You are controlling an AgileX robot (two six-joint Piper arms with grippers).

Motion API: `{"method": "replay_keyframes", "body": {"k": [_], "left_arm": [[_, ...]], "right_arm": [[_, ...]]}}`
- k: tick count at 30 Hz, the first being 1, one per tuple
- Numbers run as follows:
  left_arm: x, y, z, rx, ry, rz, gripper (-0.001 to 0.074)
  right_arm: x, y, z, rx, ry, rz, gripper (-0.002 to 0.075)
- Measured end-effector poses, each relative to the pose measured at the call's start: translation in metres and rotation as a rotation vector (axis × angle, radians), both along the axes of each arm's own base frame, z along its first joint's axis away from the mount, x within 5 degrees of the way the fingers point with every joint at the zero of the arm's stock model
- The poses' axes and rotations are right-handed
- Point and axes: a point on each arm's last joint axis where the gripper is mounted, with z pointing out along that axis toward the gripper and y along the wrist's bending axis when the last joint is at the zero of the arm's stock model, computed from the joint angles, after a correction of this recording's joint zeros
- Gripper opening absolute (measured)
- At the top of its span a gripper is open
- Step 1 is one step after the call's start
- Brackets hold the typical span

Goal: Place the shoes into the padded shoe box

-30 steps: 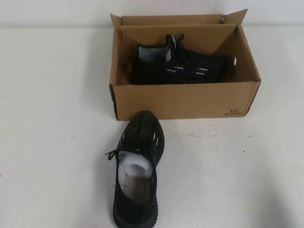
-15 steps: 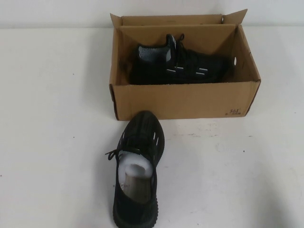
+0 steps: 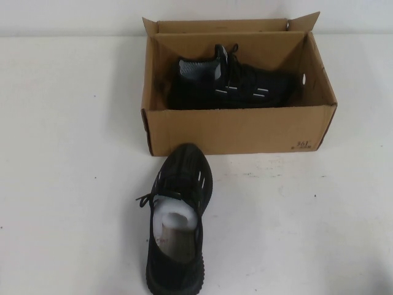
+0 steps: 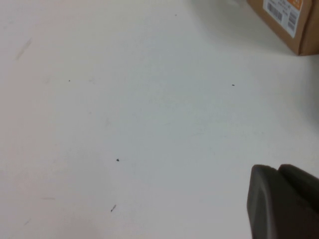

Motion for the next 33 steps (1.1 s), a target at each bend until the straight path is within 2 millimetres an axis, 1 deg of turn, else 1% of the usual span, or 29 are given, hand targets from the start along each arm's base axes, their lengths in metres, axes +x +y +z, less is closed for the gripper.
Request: {"method": "replay_keyframes", "body": {"k": [33], "left_arm": [[0.0,0.0,0.0,0.0,0.0,0.0,-0.0004]], "right_arm": [[-0.0003,0.0003,-0.0009,0.021,0.009,-0.004,-0.0008]]}}
